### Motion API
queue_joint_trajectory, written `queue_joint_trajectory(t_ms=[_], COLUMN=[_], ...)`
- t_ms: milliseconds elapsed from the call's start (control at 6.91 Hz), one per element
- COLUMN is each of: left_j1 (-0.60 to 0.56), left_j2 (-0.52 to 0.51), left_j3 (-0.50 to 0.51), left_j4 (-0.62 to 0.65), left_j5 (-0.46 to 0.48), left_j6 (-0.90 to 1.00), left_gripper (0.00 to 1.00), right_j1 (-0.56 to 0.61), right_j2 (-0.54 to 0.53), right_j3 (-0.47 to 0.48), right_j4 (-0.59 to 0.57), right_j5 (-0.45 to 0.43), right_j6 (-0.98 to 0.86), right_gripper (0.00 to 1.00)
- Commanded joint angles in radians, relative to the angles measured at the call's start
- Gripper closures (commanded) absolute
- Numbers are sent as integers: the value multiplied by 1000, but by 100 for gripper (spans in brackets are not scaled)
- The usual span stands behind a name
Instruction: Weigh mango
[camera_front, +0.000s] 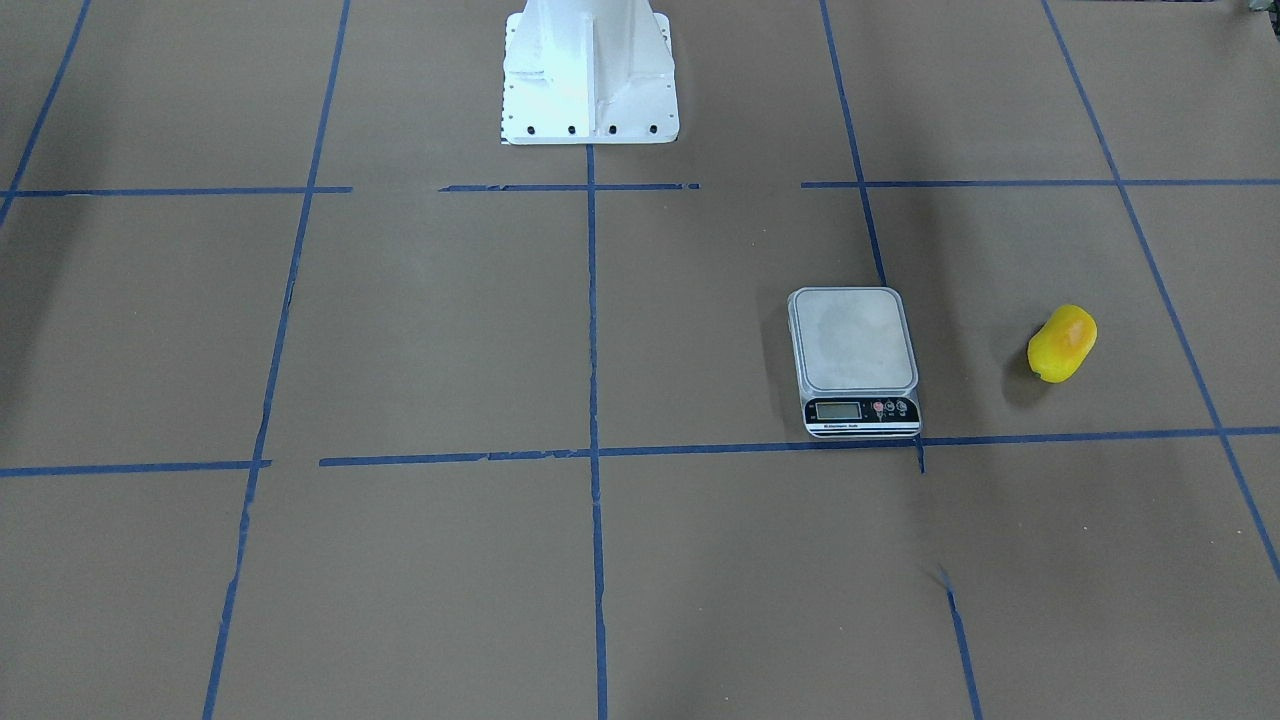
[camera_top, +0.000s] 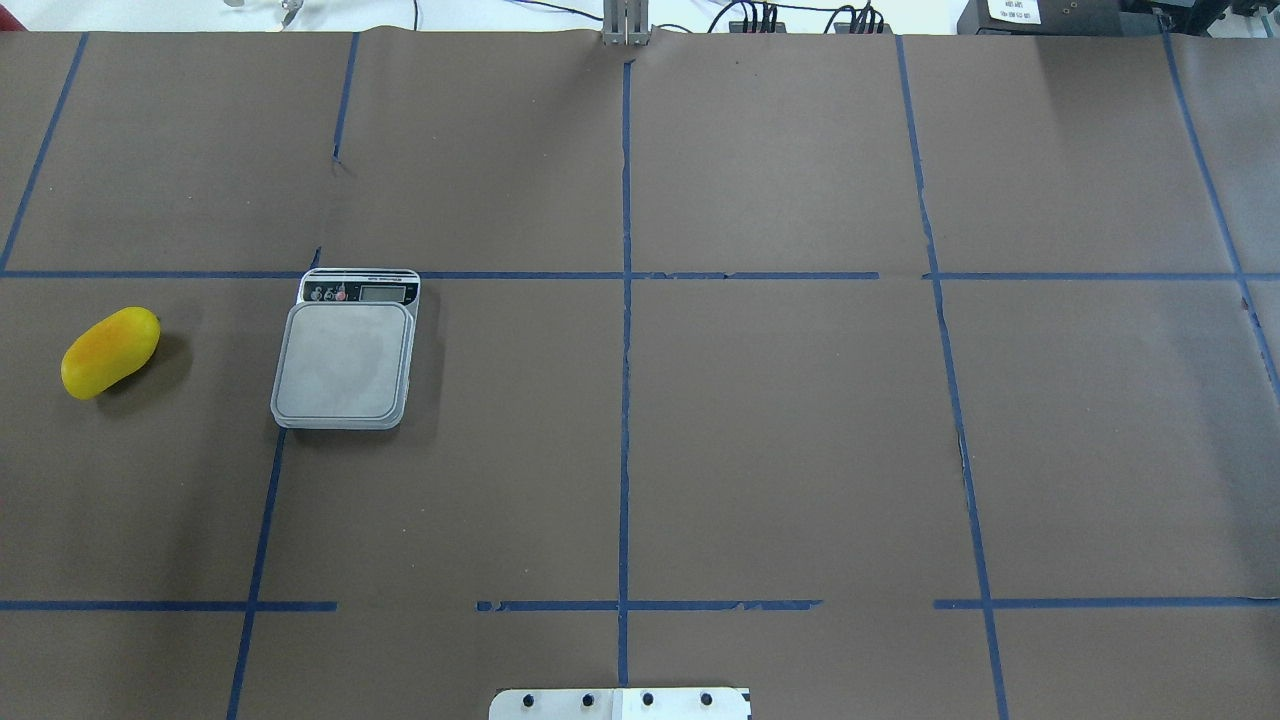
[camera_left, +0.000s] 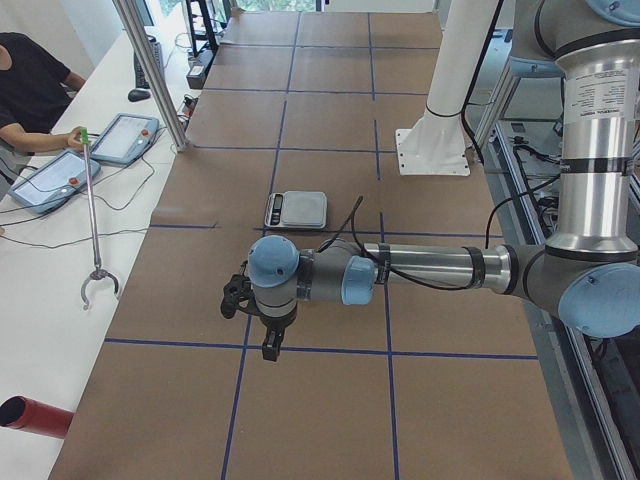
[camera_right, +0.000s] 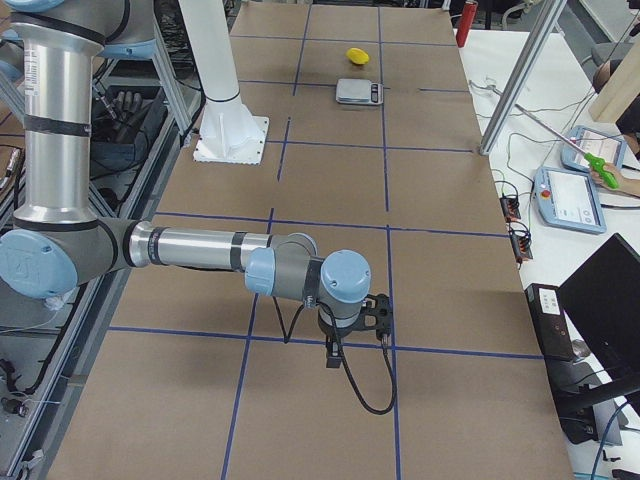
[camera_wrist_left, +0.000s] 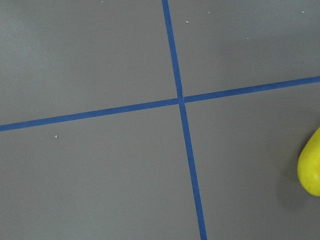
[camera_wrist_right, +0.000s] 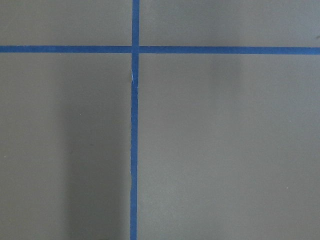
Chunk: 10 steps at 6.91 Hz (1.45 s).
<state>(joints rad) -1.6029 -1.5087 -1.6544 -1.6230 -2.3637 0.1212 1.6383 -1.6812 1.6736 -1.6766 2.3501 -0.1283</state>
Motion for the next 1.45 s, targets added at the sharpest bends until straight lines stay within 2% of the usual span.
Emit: queue_joint_trajectory(t_ms=[0, 289, 579, 724, 1013, 1303], left_j1=[0, 1, 6, 27, 206, 344], left_j2=[4, -17, -54, -53, -64, -131], left_j3=[-2, -2, -95, -122, -236, -210], left_j4=[-2, 3, 8, -4, -6, -9], left_j5=[1, -5, 0, -6, 1, 6], left_j6=[6, -2, -15, -122, -347, -464], left_gripper=[0, 0, 0, 0, 0, 0], right_j1=[0, 0, 0, 0, 0, 0], right_j2=[0, 0, 0, 0, 0, 0], right_j3=[1, 0, 1, 0, 1, 1], right_j4=[0, 0, 0, 0, 0, 0], right_j5=[0, 0, 0, 0, 0, 0], right_j6=[-1, -1, 1, -1, -1, 1], right_gripper=[0, 0, 0, 0, 0, 0])
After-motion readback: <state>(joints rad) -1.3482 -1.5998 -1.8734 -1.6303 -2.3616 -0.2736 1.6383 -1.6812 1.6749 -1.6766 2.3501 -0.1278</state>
